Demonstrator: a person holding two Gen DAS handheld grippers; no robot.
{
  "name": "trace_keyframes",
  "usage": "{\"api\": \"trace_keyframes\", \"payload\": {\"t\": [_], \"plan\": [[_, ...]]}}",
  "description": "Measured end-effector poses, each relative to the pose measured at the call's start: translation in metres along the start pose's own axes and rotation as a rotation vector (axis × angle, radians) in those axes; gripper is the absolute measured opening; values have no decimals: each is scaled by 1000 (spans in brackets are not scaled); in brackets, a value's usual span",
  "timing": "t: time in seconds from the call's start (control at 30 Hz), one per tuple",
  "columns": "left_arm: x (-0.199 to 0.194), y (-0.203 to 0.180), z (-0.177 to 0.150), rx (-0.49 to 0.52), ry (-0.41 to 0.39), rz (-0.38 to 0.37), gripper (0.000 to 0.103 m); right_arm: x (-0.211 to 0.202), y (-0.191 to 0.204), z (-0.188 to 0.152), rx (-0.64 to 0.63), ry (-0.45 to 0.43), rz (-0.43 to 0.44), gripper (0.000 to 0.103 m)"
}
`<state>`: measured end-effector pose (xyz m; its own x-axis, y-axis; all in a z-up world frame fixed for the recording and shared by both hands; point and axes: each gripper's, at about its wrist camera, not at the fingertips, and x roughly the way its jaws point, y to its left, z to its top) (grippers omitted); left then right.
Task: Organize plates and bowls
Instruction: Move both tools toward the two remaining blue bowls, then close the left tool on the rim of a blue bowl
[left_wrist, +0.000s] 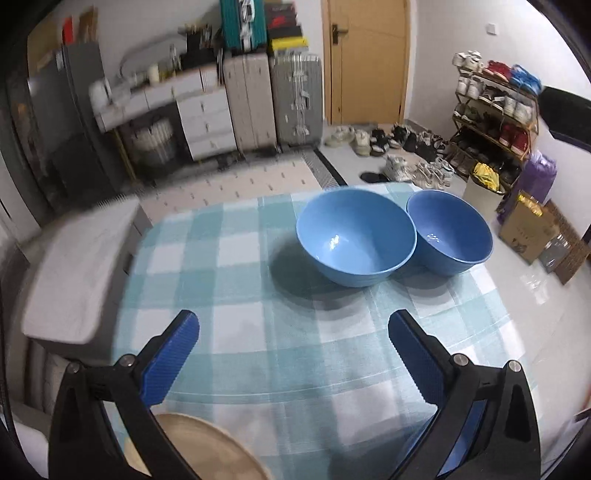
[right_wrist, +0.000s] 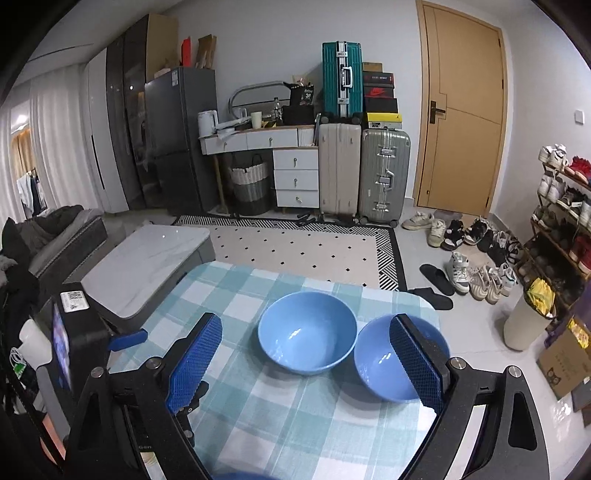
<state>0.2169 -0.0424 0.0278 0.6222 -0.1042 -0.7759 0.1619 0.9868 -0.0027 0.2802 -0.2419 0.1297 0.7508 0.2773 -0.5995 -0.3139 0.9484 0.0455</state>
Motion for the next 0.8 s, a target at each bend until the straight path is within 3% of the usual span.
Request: {"api": "trace_keyframes", "payload": {"t": [0.17,0.3,0.37,0.8], "plan": [[34,11,19,-66,92,-25,103,31,-12,19,1,42,-10,94],[69,15,32,-124,176,-88,103,61,-19,32,-19,83,-36,94],[85,14,39,-131,206,-79,103,83,-27,37,-18,118,-38,94],[147,5,58,-112,281,-48,103,188,-53,13,-28,269,-38,94]]}}
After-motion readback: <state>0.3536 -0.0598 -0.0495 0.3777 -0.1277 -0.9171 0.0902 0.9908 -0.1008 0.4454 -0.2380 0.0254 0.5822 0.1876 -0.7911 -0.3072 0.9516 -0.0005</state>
